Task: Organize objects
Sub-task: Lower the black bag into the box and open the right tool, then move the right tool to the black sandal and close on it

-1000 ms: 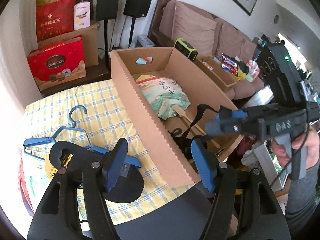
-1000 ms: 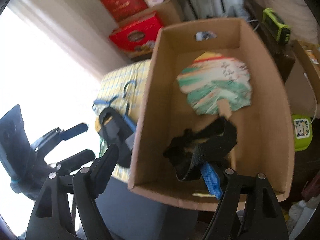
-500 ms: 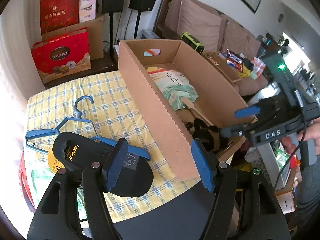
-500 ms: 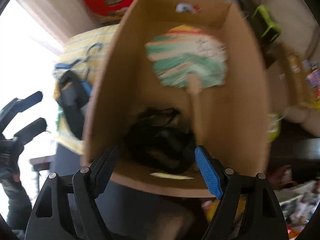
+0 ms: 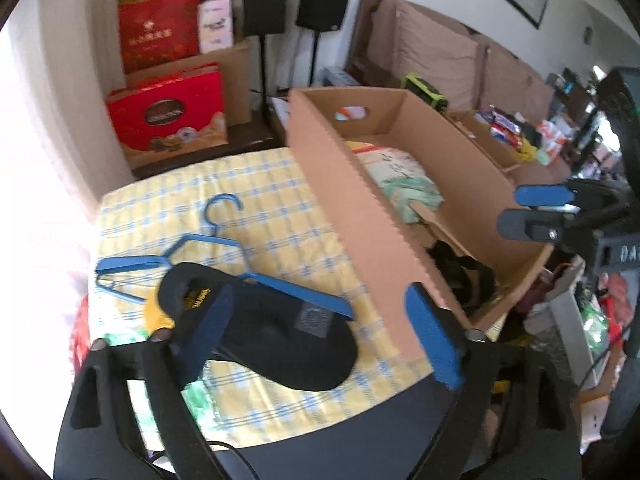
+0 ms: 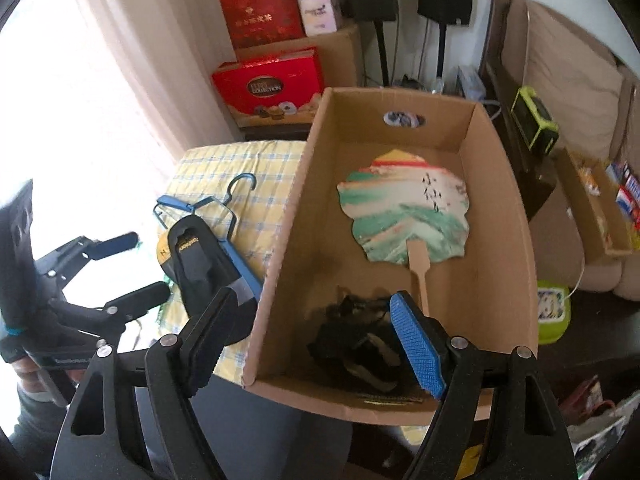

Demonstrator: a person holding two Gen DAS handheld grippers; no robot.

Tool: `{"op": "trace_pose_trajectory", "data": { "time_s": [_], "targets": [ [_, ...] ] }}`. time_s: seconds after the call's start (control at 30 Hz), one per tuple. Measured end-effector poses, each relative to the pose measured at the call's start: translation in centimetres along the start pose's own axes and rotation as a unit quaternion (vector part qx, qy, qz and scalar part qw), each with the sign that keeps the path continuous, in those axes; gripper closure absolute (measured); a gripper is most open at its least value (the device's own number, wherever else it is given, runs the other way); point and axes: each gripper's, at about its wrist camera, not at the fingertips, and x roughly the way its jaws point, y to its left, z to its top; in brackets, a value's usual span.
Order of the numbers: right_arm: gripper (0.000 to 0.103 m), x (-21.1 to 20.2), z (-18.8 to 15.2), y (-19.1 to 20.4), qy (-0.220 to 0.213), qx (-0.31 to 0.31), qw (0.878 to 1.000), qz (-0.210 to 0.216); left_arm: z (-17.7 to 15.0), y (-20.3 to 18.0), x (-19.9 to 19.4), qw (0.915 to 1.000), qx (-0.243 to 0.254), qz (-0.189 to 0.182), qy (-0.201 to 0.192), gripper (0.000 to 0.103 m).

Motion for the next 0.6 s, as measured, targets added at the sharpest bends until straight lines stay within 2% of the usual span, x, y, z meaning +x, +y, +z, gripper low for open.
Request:
{"op": "trace_pose_trajectory", "data": {
  "time_s": [0.07,0.17,0.23,0.6],
  "targets": [
    [0.021,-0.2,-0.2,1.0,-0.017,-0.010,1.000,-0.012,0.0,0.6,-0.4,0.9999,-0.006,0.008,-0.007,0.008],
    [0.014,-0.1,-0.4,1.9,-0.033,-0.012,0.999,-0.019,0.0,1.2,-0.8,0.9995,-0.009,0.024,-0.015,0.000],
    [0.000,0.2,-0.6,2.4,-0.034,-0.012,0.999,-0.020,0.0,1.6,-1.2,0.9992,-0.011,0.033,-0.019,0.000],
    [0.000,1.9,-1.1,5.2,-0.043,-0.034,0.998,-0.020,-0.9,4.4,-2.7,0.9966,-0.040,0.062,-0.038,0.000]
  ]
}}
